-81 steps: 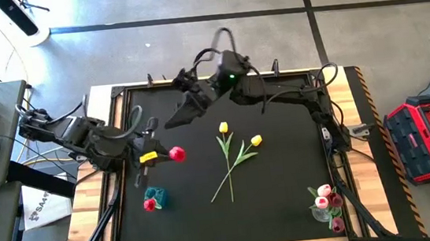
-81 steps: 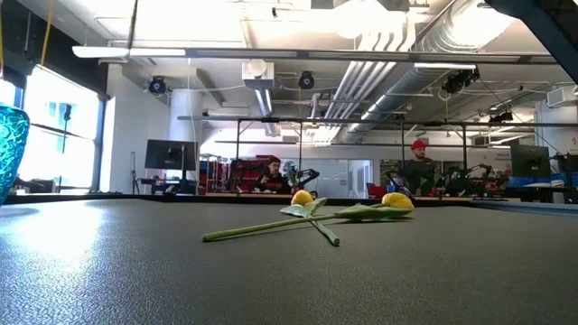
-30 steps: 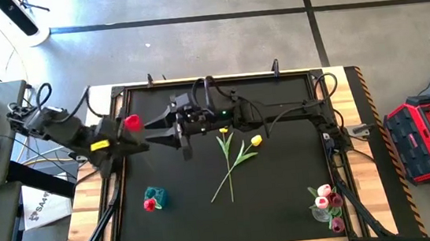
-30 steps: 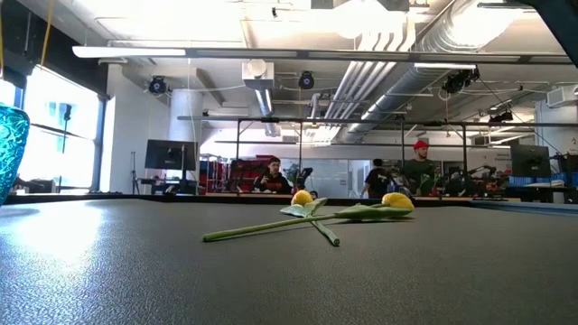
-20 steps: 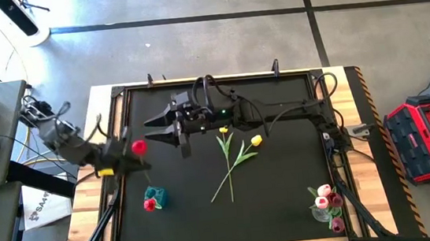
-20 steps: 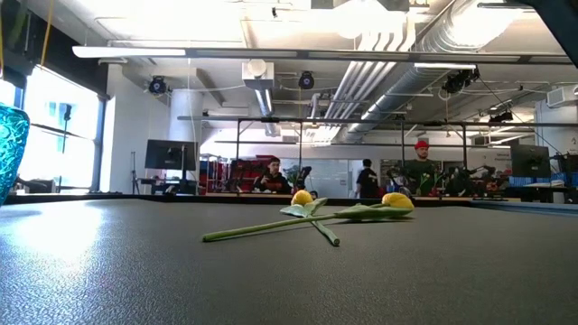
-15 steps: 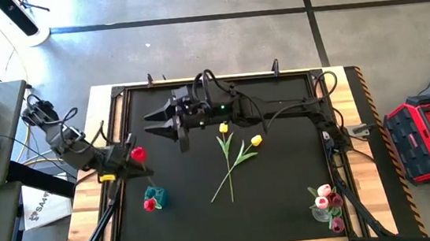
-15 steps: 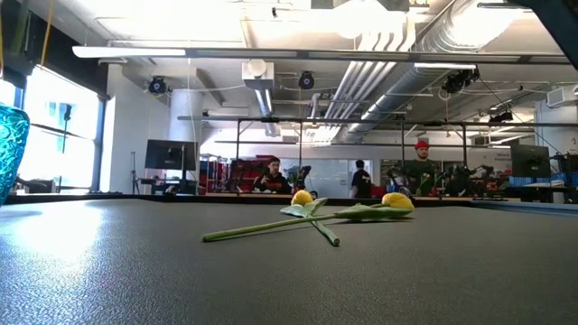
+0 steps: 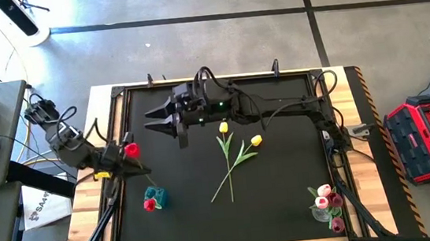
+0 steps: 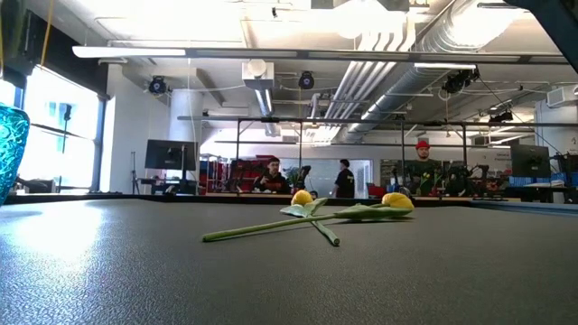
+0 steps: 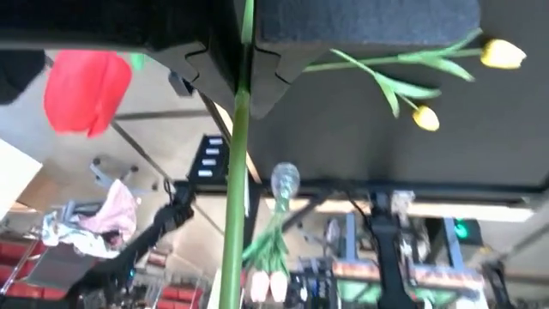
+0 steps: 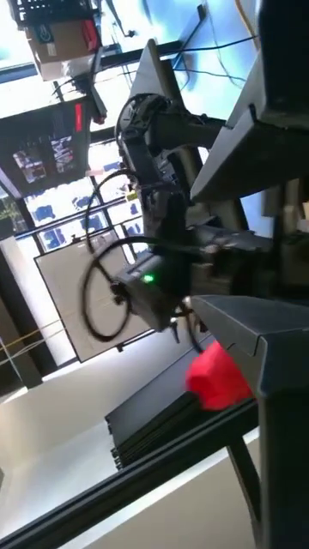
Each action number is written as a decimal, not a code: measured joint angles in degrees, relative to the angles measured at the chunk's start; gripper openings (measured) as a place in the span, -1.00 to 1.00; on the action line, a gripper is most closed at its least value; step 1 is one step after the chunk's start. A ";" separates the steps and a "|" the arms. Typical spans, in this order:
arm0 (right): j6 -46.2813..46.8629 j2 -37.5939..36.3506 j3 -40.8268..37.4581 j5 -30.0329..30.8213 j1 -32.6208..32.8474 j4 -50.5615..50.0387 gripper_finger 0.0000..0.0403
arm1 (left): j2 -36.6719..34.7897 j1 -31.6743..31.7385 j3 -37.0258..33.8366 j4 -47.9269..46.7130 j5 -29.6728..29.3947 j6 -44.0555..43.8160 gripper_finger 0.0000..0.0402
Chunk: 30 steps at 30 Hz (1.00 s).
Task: Sort flowers into vase by color
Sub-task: Put the red flower into the blue vase
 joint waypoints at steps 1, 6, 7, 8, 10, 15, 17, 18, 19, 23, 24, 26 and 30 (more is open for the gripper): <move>0.00 0.00 0.00 0.00 0.00 -0.38 -0.12 | -0.25 0.02 0.27 0.32 -0.12 0.83 -1.00; 0.87 0.00 0.00 0.01 0.15 -1.45 -0.12 | -0.66 0.02 1.94 0.45 1.51 2.48 -1.00; 1.05 0.00 0.00 0.00 0.16 -1.45 -0.12 | -0.67 0.02 1.94 -0.19 2.29 2.08 -1.00; 1.05 0.00 0.00 0.00 0.22 -1.46 -0.12 | -0.64 0.02 1.94 -1.14 3.22 1.35 -1.00; 1.05 0.00 0.00 0.03 0.39 -1.72 -0.12 | -0.54 0.02 1.94 -3.53 4.58 -0.45 -1.00; 1.88 0.00 0.00 0.00 0.99 -1.85 -0.12 | -0.35 0.02 1.88 -6.81 6.18 -3.85 -1.00; 2.10 0.00 0.00 0.00 1.13 -1.99 -0.12 | -0.36 0.02 1.90 -6.68 6.26 -3.86 -1.00; 2.11 0.00 0.00 0.01 1.27 -2.34 -0.12 | -0.33 0.02 1.88 -6.70 6.27 -3.88 -1.00; 2.10 0.00 0.00 0.02 1.32 -2.67 -0.12 | -0.31 0.02 1.86 -6.71 6.28 -3.86 -1.00; 2.99 0.00 0.00 0.17 1.73 -2.99 -0.12 | -0.23 0.02 0.01 -5.63 6.24 -3.84 -1.00; 3.14 0.00 0.00 0.47 1.83 -2.97 -0.12 | -0.23 0.02 -0.63 -5.42 6.21 -3.88 -1.00; 3.99 0.00 0.00 0.57 2.02 -3.06 -0.12 | 0.00 0.02 -1.95 -5.14 6.28 -4.45 -1.00; 5.43 0.00 0.00 0.54 2.08 -5.39 -0.12 | 0.03 0.02 -4.68 -3.81 6.38 -6.93 -1.00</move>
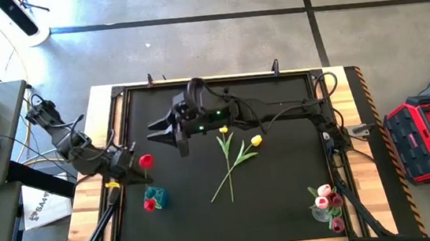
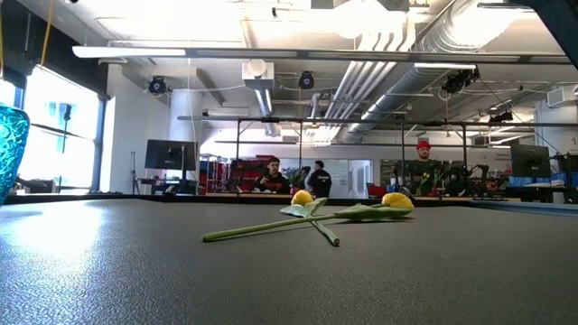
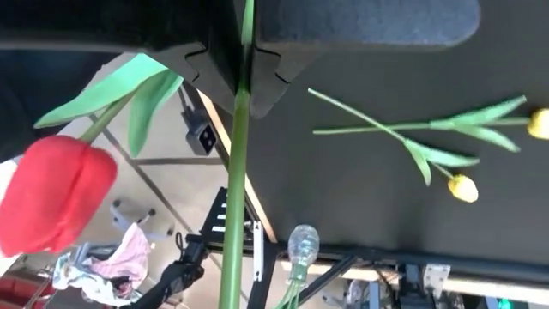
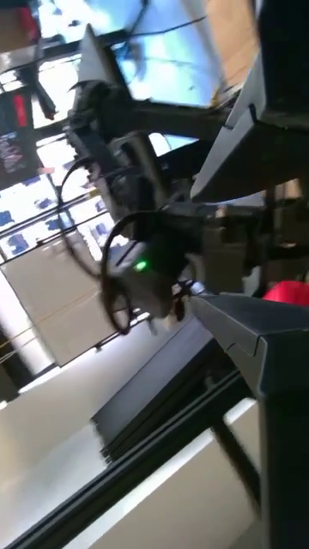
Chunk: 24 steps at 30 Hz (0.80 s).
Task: Sort flowers into vase by color
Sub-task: Put the red flower into the blue vase, then put the left yellow flower into the blue vase
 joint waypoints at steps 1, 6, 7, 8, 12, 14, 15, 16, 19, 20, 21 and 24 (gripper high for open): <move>-0.27 0.00 0.00 0.00 0.00 -1.15 -0.12 | 0.03 0.00 -0.33 0.10 -0.02 -0.76 -1.00; -0.81 0.00 0.00 -0.44 0.00 -9.89 -0.12 | 0.07 0.00 -0.59 0.22 -0.12 -1.50 -0.93; -0.38 0.00 0.00 -0.22 0.00 -12.25 -0.12 | 0.06 0.00 -0.59 0.20 -0.23 -1.50 -0.90; 0.52 0.00 -0.02 0.22 0.00 -14.40 -0.12 | 0.09 0.00 -0.59 0.20 -0.37 -1.50 -0.87; 4.28 0.02 -0.07 1.73 -0.02 -21.28 -0.12 | 0.11 0.00 -0.59 0.16 -0.47 -1.15 -0.67; 8.36 0.02 -0.07 5.44 -0.12 -25.67 -0.12 | 0.11 0.00 -0.59 0.15 -0.51 -0.96 -0.55; 10.43 0.02 -0.07 7.27 -0.24 -28.44 -0.12 | 0.11 0.00 -0.51 0.07 -0.52 -1.00 -0.49; 12.37 0.02 -0.07 8.89 -0.43 -31.49 -0.12 | 0.03 0.00 -0.29 -0.07 -0.52 -1.01 -0.44; 18.21 0.04 -0.07 12.92 -1.17 -40.76 -0.12 | -0.48 0.00 1.35 -0.05 -0.55 -0.89 -0.33; 19.78 0.02 -0.07 13.91 -1.34 -43.80 -0.12 | -0.48 0.00 2.24 -0.46 -0.57 -0.56 -0.30; 20.95 0.02 -0.07 14.87 -1.44 -46.98 -0.12 | -0.52 0.00 3.20 -1.39 -0.67 -0.47 -0.29; 24.60 0.04 -0.07 16.94 -1.58 -55.22 -0.12 | -1.05 0.00 6.40 -7.00 -2.10 -0.97 -0.28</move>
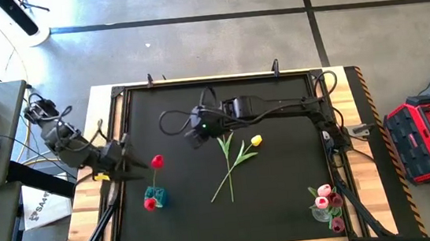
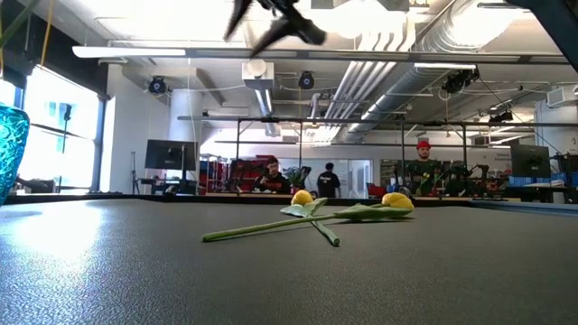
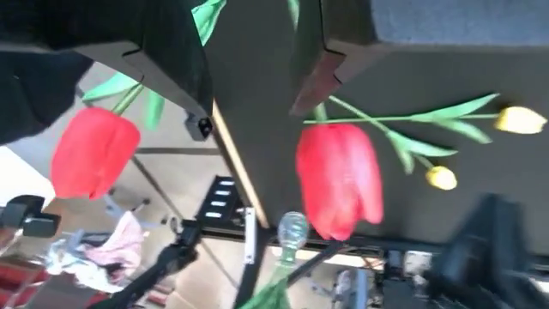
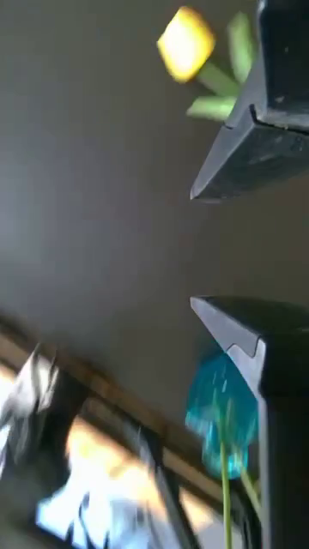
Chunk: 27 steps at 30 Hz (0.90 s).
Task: Sort flowers into vase by color
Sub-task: Put the left yellow flower into the blue vase
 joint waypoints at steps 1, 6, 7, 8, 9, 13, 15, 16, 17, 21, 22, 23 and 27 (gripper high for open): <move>1.17 0.00 0.00 0.67 0.05 -2.24 -0.12 | -0.02 0.00 1.01 -1.71 -0.90 -0.36 -0.29; 4.55 0.20 0.00 1.19 0.03 -8.24 -0.12 | -1.21 0.02 3.71 -9.26 -6.77 -3.90 -0.33; 5.32 0.32 0.00 1.20 0.03 -8.53 -0.12 | -1.54 0.02 3.80 -9.93 -7.79 -4.82 -0.34; 5.88 0.42 0.00 1.22 0.03 -9.13 -0.12 | -1.82 0.03 3.81 -10.46 -8.77 -5.90 -0.34; 6.36 0.64 0.00 1.22 0.08 -10.17 -0.12 | -2.17 0.04 3.82 -10.69 -9.61 -7.13 -0.35; 8.98 1.39 -0.02 1.24 0.45 -18.37 -0.12 | -3.18 0.04 3.85 -13.26 -13.54 -13.55 -0.35; 10.72 1.68 0.00 1.23 0.49 -23.39 -0.12 | -3.15 0.04 3.85 -15.45 -14.98 -16.85 -0.35; 11.57 1.79 0.00 1.13 0.49 -26.41 -0.12 | -3.11 0.04 3.85 -16.92 -15.04 -18.23 -0.35; 12.00 1.88 -0.01 1.09 0.44 -29.14 -0.12 | -3.11 0.04 3.85 -18.39 -15.02 -19.58 -0.35; 13.11 2.30 -0.02 1.08 0.45 -29.07 -0.12 | -2.88 0.08 3.39 -23.86 -15.25 -24.49 -0.35; 13.11 2.37 -0.02 0.79 0.47 -28.16 -0.12 | -2.86 0.16 3.15 -24.76 -15.21 -25.43 -0.35; 13.15 2.68 0.00 0.36 0.53 -27.46 -0.12 | -2.85 0.17 2.99 -25.57 -15.21 -26.52 -0.35; 15.38 4.42 0.00 0.01 1.35 -29.93 -0.12 | -2.83 0.17 2.42 -27.15 -15.10 -30.75 -0.35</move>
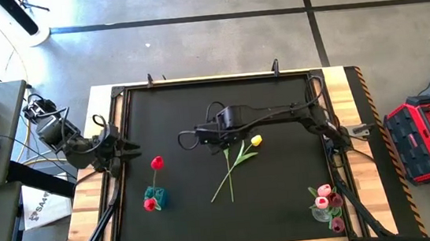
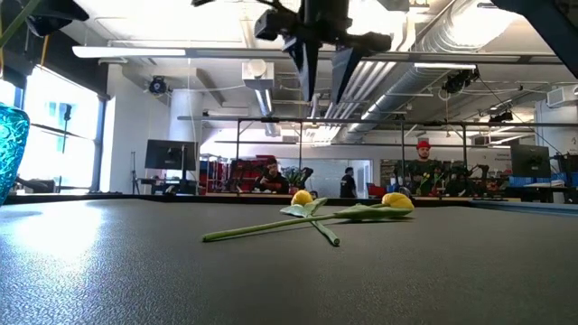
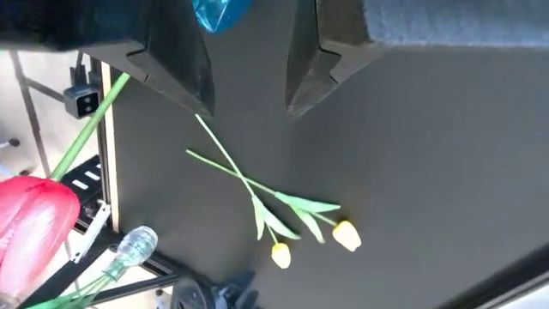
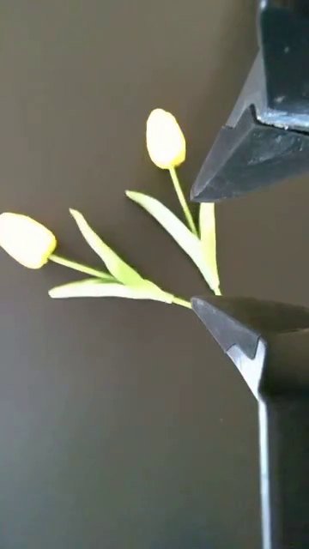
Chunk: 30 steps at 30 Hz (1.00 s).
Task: Sort flowers into vase by color
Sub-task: Put the left yellow flower into the blue vase
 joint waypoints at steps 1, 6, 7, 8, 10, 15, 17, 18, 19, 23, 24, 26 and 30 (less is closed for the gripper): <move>0.23 0.49 0.00 -0.11 0.33 0.25 -0.12 | 0.05 -0.02 -0.01 -0.15 0.18 -0.69 -0.35; 2.22 3.15 0.00 -2.09 1.72 0.23 -0.12 | 0.31 -0.02 -0.01 -0.20 0.33 -1.07 -0.35; 2.55 3.90 0.00 -1.48 1.95 0.42 -0.12 | 0.35 -0.02 -0.01 -0.23 0.31 -0.72 -0.35; 2.59 4.50 0.00 -0.61 2.01 0.82 -0.12 | 0.36 -0.02 -0.01 -0.21 0.23 -0.26 -0.35; 1.51 6.03 0.00 1.52 1.55 2.19 -0.12 | 0.56 -0.02 -0.01 -0.21 -0.41 0.94 -0.35; -4.78 10.37 0.00 2.73 -2.98 9.89 -0.12 | 0.60 -0.02 -0.01 -0.18 -2.00 4.69 -0.35; -6.86 12.22 0.00 2.32 -4.81 12.86 -0.12 | 0.62 -0.02 -0.01 -0.16 -1.86 6.05 -0.35; -7.14 13.15 0.00 1.77 -5.59 13.48 -0.13 | 0.62 -0.02 -0.01 -0.16 -1.55 6.22 -0.35; -7.04 14.06 0.00 0.87 -6.24 13.50 -0.13 | 0.60 -0.02 -0.01 -0.16 -1.10 6.24 -0.35; -4.72 16.78 -0.07 -2.63 -7.46 11.26 -0.13 | 0.58 -0.02 -0.01 -0.25 2.43 6.20 -0.35; -4.02 16.85 -0.07 -2.56 -7.46 10.69 -0.13 | 0.58 -0.02 -0.01 -0.38 3.25 6.17 -0.35; -3.17 16.79 -0.04 -1.78 -7.25 10.01 -0.13 | 0.58 -0.02 -0.01 -1.18 4.14 5.52 -0.35; -0.78 16.76 -0.04 -0.44 -7.30 8.09 -0.13 | 0.58 -0.02 -0.01 -4.35 4.63 4.86 -0.35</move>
